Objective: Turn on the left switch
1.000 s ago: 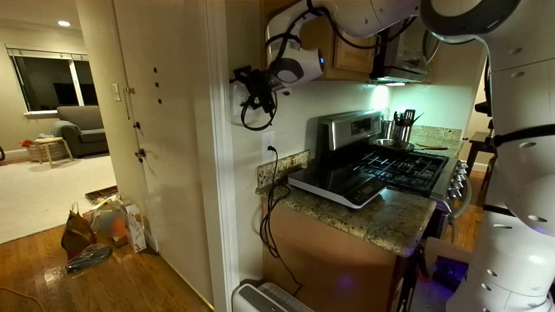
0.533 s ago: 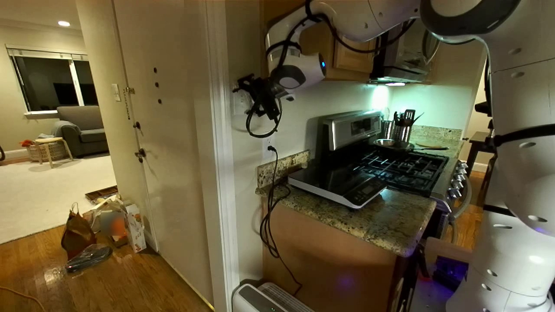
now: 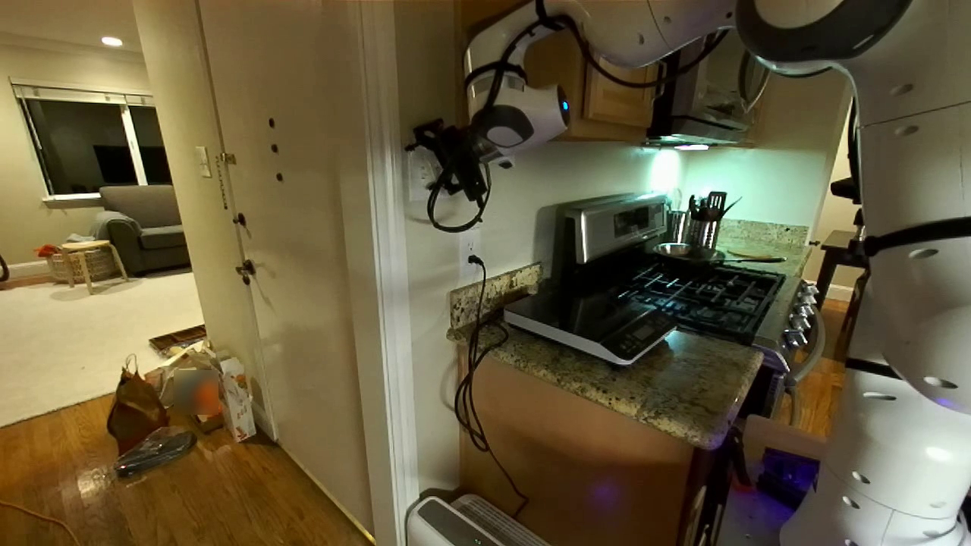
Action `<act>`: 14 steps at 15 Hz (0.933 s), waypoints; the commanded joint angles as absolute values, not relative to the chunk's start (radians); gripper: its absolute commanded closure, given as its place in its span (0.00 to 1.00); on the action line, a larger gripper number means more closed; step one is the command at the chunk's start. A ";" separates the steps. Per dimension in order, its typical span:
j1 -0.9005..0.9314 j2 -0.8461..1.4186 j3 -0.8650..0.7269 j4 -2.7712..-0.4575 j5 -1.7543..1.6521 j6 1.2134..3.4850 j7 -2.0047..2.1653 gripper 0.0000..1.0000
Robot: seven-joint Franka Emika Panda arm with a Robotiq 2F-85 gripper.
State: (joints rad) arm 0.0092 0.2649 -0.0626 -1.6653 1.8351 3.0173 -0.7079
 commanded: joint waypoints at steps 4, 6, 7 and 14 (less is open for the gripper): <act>0.009 0.245 -0.066 -1.637 1.856 3.015 -0.747 0.00; 0.010 0.249 -0.066 -1.621 1.860 3.016 -0.763 0.00; 0.010 0.250 -0.066 -1.614 1.861 3.017 -0.770 0.00; 0.010 0.232 -0.059 -1.668 1.813 3.022 -0.726 0.00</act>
State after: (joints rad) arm 0.0092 0.2649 -0.0625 -1.6176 1.8359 3.0173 -0.7495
